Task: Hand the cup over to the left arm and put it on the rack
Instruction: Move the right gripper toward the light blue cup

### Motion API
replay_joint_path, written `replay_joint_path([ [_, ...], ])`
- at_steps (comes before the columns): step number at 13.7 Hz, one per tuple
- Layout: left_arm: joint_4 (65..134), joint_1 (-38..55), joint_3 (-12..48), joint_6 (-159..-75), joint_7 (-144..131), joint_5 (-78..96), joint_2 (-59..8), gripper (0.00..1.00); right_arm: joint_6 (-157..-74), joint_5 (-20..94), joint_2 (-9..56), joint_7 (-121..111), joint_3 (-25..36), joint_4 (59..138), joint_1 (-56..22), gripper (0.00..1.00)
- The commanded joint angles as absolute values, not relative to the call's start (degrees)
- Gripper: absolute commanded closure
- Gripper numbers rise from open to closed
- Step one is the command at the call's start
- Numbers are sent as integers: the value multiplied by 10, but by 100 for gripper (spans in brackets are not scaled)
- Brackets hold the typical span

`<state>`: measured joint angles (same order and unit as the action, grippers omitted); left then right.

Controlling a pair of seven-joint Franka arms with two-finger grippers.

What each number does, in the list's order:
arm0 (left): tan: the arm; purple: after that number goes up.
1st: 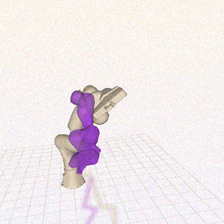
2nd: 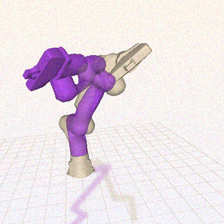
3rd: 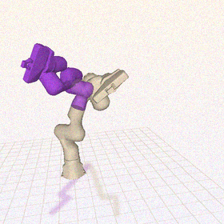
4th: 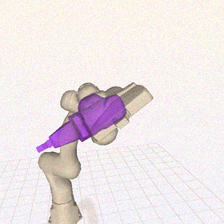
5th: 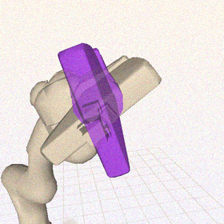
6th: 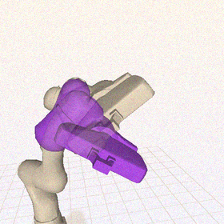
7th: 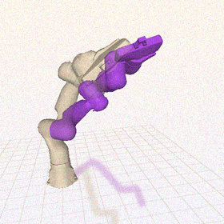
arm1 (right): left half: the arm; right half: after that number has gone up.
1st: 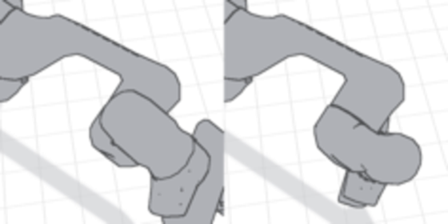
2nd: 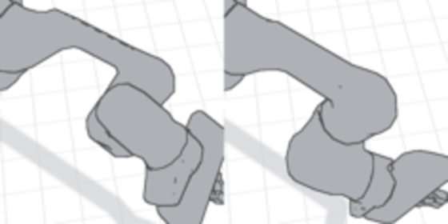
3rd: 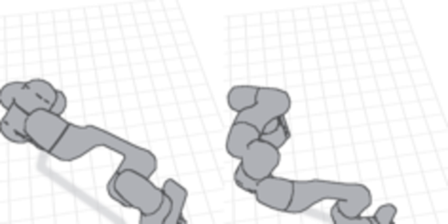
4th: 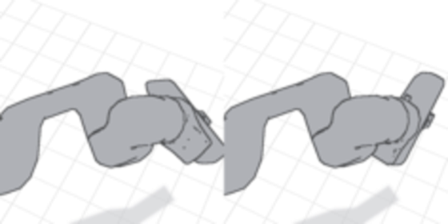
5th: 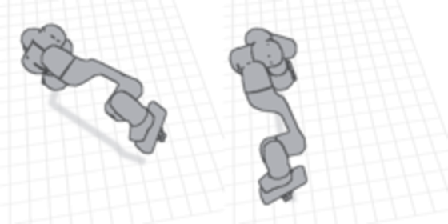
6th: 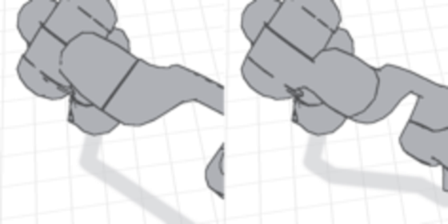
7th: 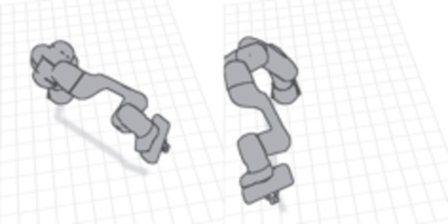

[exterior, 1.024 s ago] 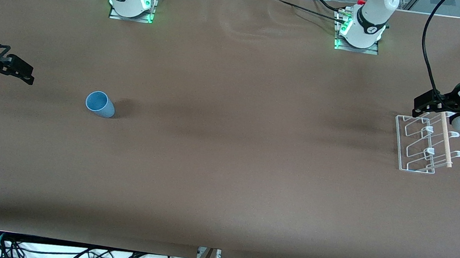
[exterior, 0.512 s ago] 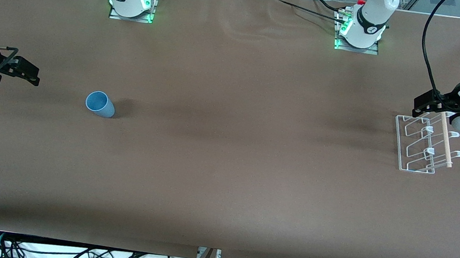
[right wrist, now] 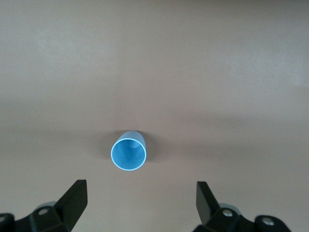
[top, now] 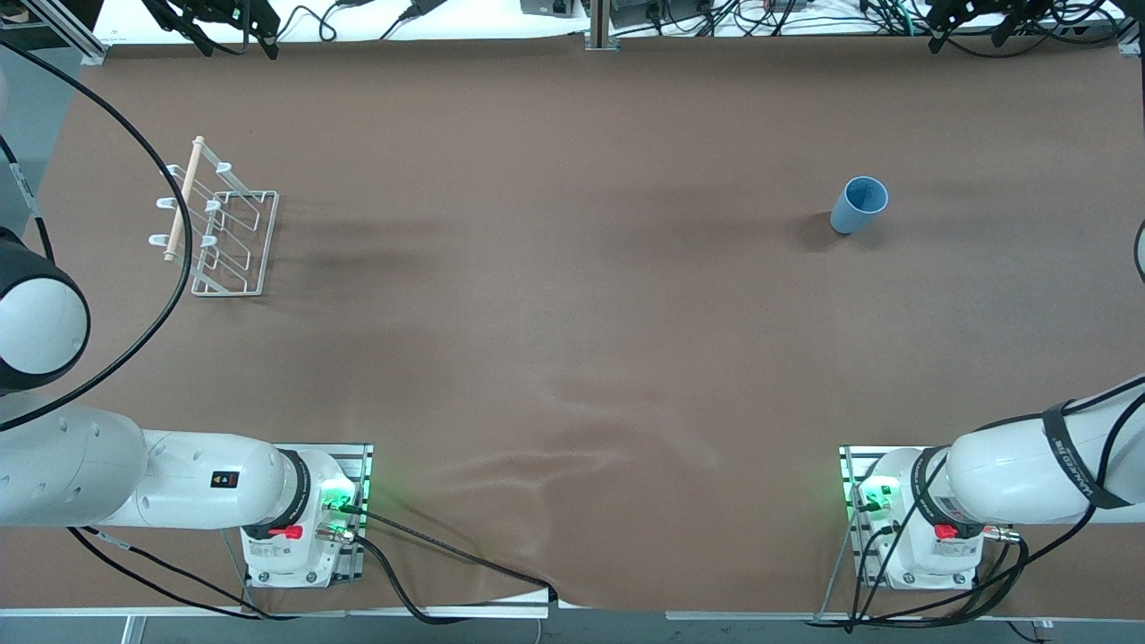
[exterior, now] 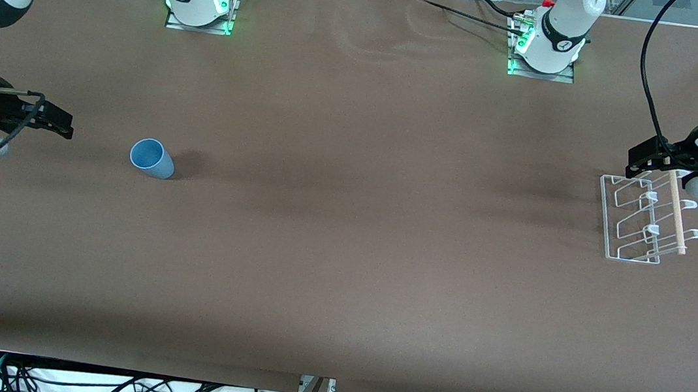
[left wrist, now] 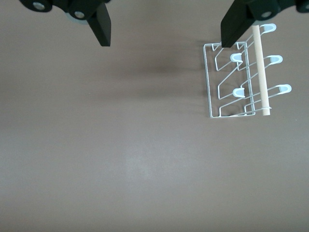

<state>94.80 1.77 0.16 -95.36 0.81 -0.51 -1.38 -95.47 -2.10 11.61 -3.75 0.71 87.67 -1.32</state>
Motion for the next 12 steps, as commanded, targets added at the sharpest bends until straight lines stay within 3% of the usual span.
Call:
replay_joint_path([
  [1,955,15,4,-952,18,-17,-4,0,-947,-18,112,-41,7,877,-17,0],
  [12,955,15,4,-952,18,-17,-4,0,-1044,-19,99,-40,9,1033,-11,0],
])
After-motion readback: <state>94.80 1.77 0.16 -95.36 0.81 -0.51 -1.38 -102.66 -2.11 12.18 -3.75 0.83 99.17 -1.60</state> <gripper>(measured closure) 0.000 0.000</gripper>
